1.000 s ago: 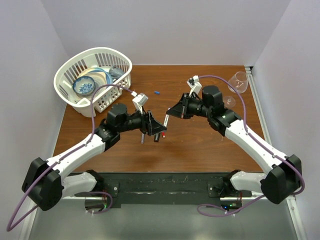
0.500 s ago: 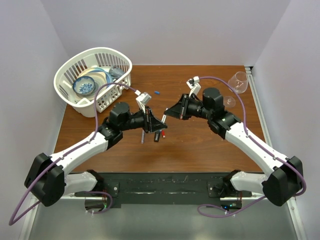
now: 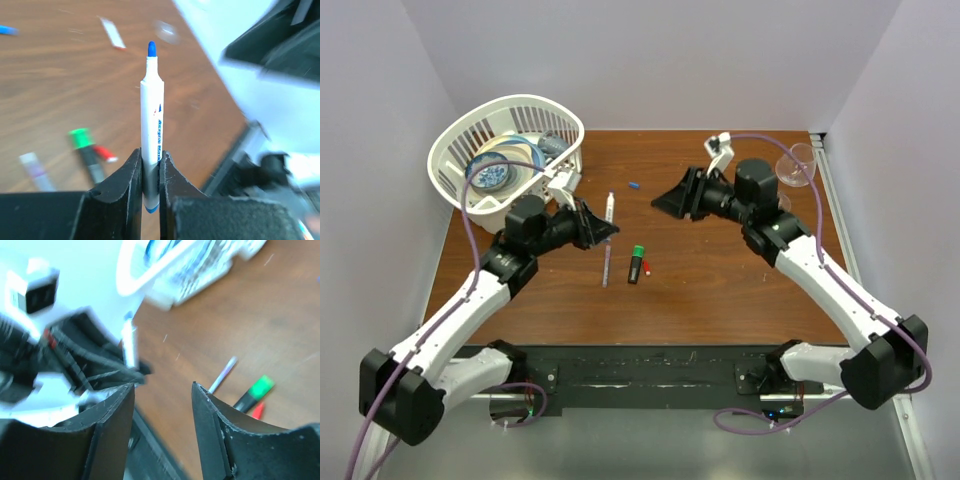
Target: Insert the pens into the pen caps
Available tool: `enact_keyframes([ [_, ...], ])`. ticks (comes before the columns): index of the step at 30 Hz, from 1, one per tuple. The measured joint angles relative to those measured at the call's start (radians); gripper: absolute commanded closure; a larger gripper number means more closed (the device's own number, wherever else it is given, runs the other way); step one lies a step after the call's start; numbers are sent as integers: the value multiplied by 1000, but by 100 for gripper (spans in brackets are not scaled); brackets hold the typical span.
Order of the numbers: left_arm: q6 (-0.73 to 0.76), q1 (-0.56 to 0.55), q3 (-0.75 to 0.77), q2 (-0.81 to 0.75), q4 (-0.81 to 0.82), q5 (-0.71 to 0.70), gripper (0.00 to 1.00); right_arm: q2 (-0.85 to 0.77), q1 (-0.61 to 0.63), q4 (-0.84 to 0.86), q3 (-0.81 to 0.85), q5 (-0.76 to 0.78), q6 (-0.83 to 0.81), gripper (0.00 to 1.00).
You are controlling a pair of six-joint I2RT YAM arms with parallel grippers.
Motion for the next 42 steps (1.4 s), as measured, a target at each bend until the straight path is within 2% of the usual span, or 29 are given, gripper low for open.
enact_keyframes([
  [4,81,34,18,-75,-146,-106,100,124,-60,23,121,40,-25,45],
  [9,168,34,18,-166,-272,-198,100,401,-82,51,291,102,-69,44],
  [16,261,34,-52,-299,-293,-279,100,770,-82,56,512,136,-94,42],
  [22,291,34,-85,-345,-302,-301,100,1000,-82,65,685,169,-94,42],
  [34,305,34,-86,-360,-301,-308,100,1336,-82,72,1039,188,-82,43],
  [42,312,34,-86,-361,-301,-321,100,1403,-83,67,1083,108,-55,44],
])
